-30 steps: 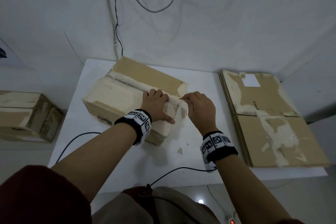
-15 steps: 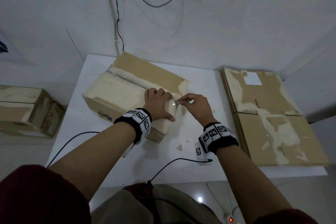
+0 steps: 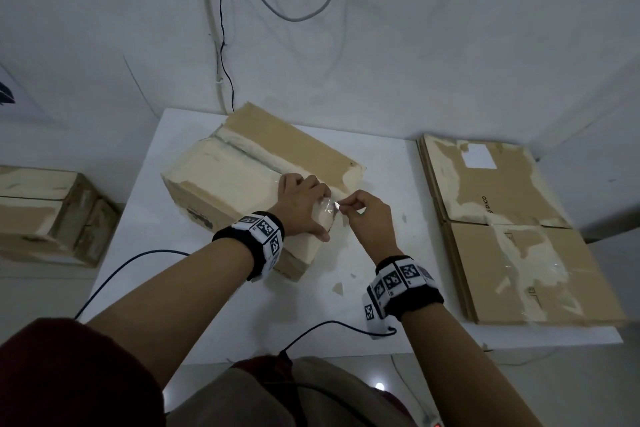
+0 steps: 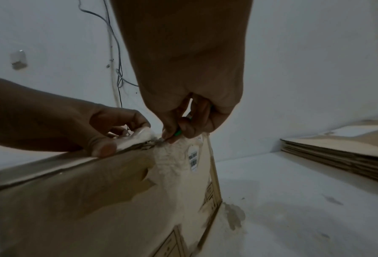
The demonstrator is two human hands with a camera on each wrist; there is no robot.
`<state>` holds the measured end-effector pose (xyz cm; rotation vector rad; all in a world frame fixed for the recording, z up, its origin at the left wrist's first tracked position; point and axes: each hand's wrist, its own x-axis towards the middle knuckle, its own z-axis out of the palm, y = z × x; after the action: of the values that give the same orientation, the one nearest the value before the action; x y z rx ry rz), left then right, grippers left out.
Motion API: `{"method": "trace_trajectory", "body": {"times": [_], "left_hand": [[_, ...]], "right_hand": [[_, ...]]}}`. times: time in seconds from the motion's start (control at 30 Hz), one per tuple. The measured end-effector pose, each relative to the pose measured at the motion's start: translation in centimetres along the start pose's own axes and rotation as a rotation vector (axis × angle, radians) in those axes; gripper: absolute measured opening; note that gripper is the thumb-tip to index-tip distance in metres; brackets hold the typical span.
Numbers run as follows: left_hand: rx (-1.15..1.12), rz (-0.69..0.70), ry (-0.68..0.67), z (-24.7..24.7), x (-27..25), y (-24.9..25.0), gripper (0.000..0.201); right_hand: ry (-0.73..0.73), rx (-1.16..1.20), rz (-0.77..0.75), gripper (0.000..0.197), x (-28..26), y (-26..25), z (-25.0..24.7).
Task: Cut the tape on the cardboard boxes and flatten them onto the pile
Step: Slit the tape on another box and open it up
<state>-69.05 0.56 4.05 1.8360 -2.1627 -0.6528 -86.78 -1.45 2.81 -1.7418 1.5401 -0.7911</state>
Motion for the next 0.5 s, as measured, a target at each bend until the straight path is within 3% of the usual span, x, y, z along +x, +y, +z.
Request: {"method": "trace_trajectory", "body": {"times": [0.33,0.5], "left_hand": [[0.012,0.031,0.051,-0.2,0.2,0.1,0.081],[0.025,0.041,0.034,-0.5,0.8,-0.1,0.097]], "right_hand": [[0.029,0.071,-0.01,0.008,-0.7,0.0,0.5],[-0.075,0.158,0.032,0.007,-1.7,0.9,0.4]]}}
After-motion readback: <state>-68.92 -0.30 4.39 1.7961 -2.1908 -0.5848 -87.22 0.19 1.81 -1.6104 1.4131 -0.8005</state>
